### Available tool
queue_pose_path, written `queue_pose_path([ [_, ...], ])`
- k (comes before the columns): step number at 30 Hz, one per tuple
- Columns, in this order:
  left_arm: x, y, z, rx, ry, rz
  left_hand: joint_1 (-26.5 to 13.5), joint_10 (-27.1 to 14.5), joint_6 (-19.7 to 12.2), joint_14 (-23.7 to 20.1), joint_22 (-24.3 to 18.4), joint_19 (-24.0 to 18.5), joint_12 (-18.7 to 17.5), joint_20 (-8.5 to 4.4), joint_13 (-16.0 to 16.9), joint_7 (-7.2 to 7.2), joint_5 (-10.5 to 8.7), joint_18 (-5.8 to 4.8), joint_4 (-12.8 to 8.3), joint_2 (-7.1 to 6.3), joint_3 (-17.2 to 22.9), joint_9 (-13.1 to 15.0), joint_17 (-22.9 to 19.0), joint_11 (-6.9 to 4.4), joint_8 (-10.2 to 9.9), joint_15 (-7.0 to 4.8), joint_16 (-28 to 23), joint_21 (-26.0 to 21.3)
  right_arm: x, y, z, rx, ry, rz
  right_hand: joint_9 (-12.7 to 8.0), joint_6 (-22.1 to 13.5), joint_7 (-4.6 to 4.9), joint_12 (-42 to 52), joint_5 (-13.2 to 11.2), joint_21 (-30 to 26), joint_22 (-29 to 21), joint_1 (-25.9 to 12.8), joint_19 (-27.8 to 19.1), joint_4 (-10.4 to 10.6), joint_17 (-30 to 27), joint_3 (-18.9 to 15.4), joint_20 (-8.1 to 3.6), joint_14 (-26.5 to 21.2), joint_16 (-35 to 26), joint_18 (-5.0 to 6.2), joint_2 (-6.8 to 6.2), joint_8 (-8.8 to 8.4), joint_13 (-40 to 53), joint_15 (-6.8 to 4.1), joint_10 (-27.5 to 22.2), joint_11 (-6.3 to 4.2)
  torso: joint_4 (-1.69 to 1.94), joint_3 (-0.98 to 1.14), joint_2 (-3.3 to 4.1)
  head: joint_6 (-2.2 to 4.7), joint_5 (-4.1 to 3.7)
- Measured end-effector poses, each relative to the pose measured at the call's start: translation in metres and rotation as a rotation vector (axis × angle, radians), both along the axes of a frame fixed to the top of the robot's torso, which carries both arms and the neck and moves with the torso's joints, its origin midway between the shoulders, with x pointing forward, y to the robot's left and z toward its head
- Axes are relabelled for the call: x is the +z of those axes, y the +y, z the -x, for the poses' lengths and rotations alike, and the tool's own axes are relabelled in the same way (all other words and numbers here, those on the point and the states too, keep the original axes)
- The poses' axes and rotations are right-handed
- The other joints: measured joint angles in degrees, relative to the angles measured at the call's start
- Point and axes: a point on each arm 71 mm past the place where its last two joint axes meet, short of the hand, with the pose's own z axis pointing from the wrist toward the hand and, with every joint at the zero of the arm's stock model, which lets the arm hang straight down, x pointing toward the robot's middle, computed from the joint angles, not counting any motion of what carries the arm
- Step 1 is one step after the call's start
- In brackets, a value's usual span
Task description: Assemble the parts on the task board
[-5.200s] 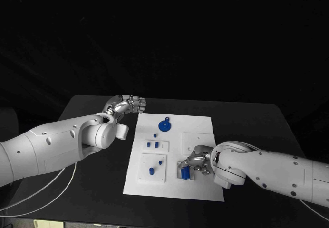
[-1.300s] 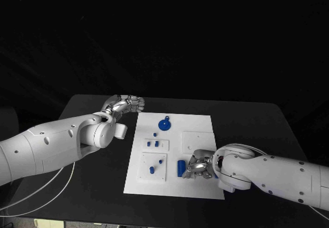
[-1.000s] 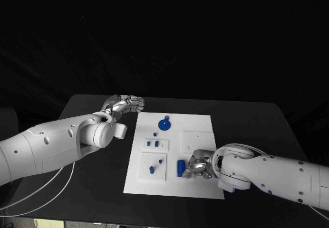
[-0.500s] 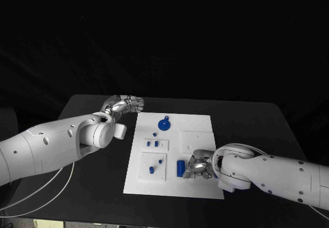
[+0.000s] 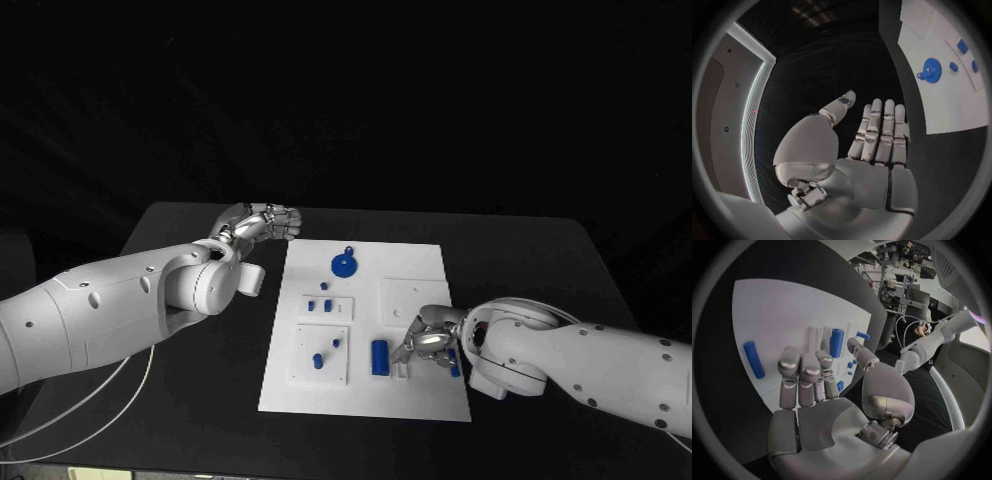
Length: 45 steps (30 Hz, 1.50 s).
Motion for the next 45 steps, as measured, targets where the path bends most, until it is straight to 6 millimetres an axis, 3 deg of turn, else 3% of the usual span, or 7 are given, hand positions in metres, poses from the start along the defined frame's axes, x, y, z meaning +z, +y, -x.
queue_pose_path([
  [8,0.0,0.0,0.0,-0.001,0.0,0.0,0.0,0.0,0.0,0.0,0.1,0.0,0.0,0.0,0.0,0.0,0.0,-0.06,0.0,0.0,0.0,0.0,0.0,0.0,0.0,0.0,-0.2,-0.2,0.029,-0.036,-0.021,-0.082,-0.081,-0.009,0.4,-0.2,0.2,0.0,-1.9,-0.1,0.0,1.4,0.3,0.0,0.0,0.0,-0.13,0.3,0.0,0.0,0.62,0.0,0.1,-0.09,0.0,0.0,-0.05,0.03,-0.03,0.5,-0.29],
  [17,0.0,0.0,0.0,0.0,0.0,0.0,0.0,0.0,0.0,0.0,0.1,0.0,0.0,0.0,0.0,0.0,0.0,-0.1,0.2,0.0,-0.2,0.0,0.0,0.0,0.0,0.0,-0.2,-0.2,0.029,-0.074,-0.023,-0.082,-0.121,0.115,0.5,-0.3,0.11,0.0,-3.4,-0.3,0.0,2.8,0.3,-0.7,0.0,0.0,-0.12,0.3,-0.3,0.0,1.03,0.0,0.1,-0.08,0.0,0.0,0.0,0.04,-0.02,0.8,-0.97],
  [22,0.0,0.0,0.0,0.0,0.0,0.0,0.0,0.0,0.0,0.0,0.1,0.0,0.0,0.0,0.0,0.0,0.0,-0.11,0.2,0.0,-0.2,0.0,0.1,0.0,0.0,0.0,-0.2,-0.2,0.023,-0.088,-0.017,-0.071,-0.112,0.187,0.5,-0.3,0.1,0.0,-4.1,-0.4,0.0,3.7,0.3,0.6,0.0,1.3,-0.12,0.3,-0.3,0.01,0.12,0.0,0.1,-0.08,0.0,0.0,-0.01,0.03,-0.01,0.78,-1.31],
  [29,0.0,0.0,0.0,-0.001,0.0,0.0,0.0,0.0,0.0,0.0,0.1,0.0,0.0,0.0,0.0,0.0,0.0,-0.26,0.2,0.0,-0.2,0.0,0.1,0.0,0.0,0.0,-0.2,-0.2,0.002,-0.088,-0.005,-0.055,-0.074,0.243,0.7,-0.3,0.1,-0.1,-4.1,-0.4,0.0,3.0,0.3,2.4,0.0,1.8,-0.11,0.3,-0.3,0.01,-1.21,0.0,0.1,-0.07,0.0,0.0,-0.03,0.01,-0.01,0.66,-1.71],
  [32,0.0,0.0,0.001,-0.001,0.001,0.0,0.0,0.0,0.0,0.0,0.1,0.0,0.0,0.0,0.0,0.0,0.0,0.22,0.2,0.0,-0.2,0.0,0.1,0.0,0.0,0.0,-0.2,-0.2,-0.003,-0.087,-0.004,-0.053,-0.068,0.257,0.8,-0.3,0.09,-0.2,-4.1,-0.4,0.0,2.3,0.3,3.6,0.0,1.8,-0.11,0.3,-0.3,0.01,-1.9,0.0,0.1,-0.07,0.0,0.0,-0.01,0.01,0.0,0.61,-1.76],
  [41,0.0,0.001,0.001,0.001,0.001,-0.001,0.0,0.0,0.0,0.0,0.2,0.0,0.0,0.0,0.0,0.0,-0.23,0.41,0.2,0.0,-0.2,0.0,0.1,0.0,0.0,0.0,-0.2,-0.2,-0.016,-0.084,-0.002,-0.052,-0.057,0.294,1.0,-0.4,-0.01,-0.2,-4.1,-0.4,0.0,1.7,0.3,4.9,0.0,1.5,-0.11,0.3,-0.3,0.01,-1.91,0.0,0.1,-0.06,0.0,0.0,0.07,-0.04,0.02,0.34,-1.98],
  [45,0.0,0.001,0.001,0.001,0.001,-0.001,0.0,0.0,0.0,0.1,0.2,0.0,0.0,0.0,0.0,0.0,-0.23,0.41,0.2,0.0,-0.2,0.0,0.1,0.0,0.0,0.08,-0.2,-0.2,-0.019,-0.082,-0.002,-0.051,-0.056,0.304,1.4,-0.4,-0.01,-0.2,-4.1,-0.4,0.0,0.5,0.3,5.6,0.1,1.2,-0.1,0.3,-0.3,0.01,-1.26,0.25,0.1,-0.06,0.0,0.0,0.08,-0.04,0.02,0.24,-2.0],
])
